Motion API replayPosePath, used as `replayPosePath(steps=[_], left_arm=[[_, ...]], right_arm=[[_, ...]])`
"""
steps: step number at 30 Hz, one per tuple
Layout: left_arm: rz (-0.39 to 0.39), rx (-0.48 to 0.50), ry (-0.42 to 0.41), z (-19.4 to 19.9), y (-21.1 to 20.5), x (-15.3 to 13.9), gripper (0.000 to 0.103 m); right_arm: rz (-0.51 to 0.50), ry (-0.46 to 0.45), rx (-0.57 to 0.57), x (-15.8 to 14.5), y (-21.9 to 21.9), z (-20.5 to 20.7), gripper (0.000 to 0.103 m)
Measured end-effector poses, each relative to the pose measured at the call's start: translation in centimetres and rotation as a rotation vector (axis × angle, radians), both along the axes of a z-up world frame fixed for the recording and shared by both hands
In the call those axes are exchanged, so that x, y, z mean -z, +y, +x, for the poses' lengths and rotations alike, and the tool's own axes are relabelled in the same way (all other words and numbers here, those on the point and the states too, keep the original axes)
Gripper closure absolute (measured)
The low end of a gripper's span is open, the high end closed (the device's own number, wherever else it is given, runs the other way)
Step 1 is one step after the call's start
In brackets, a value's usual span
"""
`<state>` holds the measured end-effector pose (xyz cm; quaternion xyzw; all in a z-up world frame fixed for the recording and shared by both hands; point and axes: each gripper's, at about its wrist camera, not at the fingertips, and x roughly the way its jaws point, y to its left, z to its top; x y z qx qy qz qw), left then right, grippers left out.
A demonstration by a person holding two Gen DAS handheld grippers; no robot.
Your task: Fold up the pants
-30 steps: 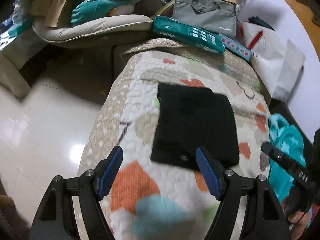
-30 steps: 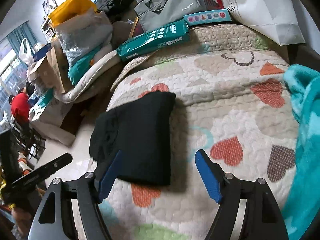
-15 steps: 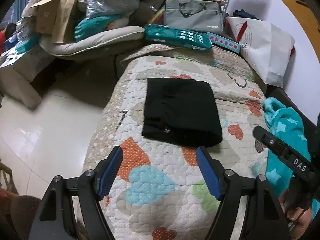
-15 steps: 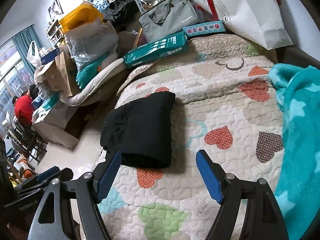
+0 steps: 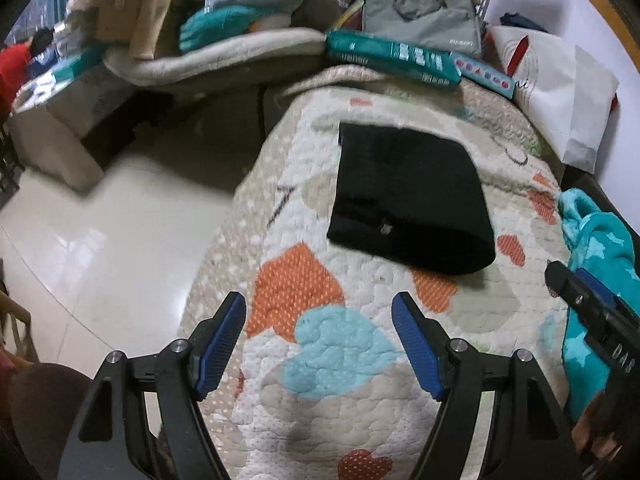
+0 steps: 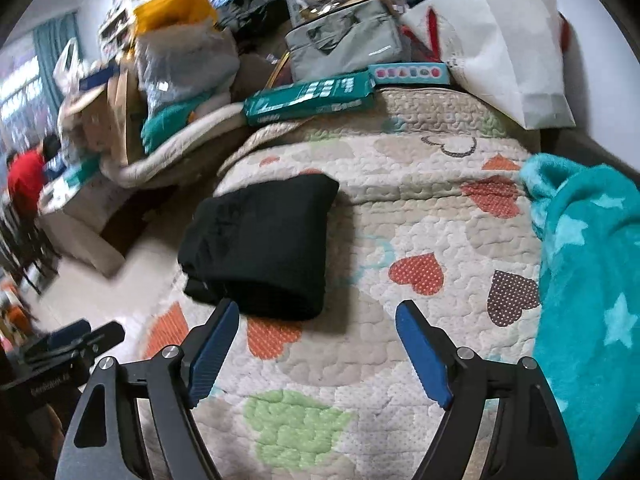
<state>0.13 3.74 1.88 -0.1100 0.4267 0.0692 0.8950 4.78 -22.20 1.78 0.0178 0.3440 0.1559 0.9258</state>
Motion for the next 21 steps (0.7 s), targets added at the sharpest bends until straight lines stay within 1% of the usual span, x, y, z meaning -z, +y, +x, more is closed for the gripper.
replayPosePath(steps=[6, 10, 15, 21], left_arm=[[0.012, 0.008, 0.015, 0.5, 0.2, 1.5, 0.028], [0.012, 0.005, 0.034, 1.0, 0.3, 2.4, 0.028], [0.025, -0.002, 0.056, 1.5, 0.4, 3.1, 0.028], [0.105, 0.000, 0.039, 1.4, -0.5, 3.2, 0.028]], right_arm=[[-0.114, -0.038, -0.048, 1.2, 2.9, -0.6, 0.018], [-0.156, -0.034, -0.066, 2.0, 3.7, -0.5, 0.017], [-0.164, -0.013, -0.060, 2.7, 3.7, 0.0, 0.017], [-0.156, 0.008, -0.038, 3.1, 3.2, 0.6, 0.017]])
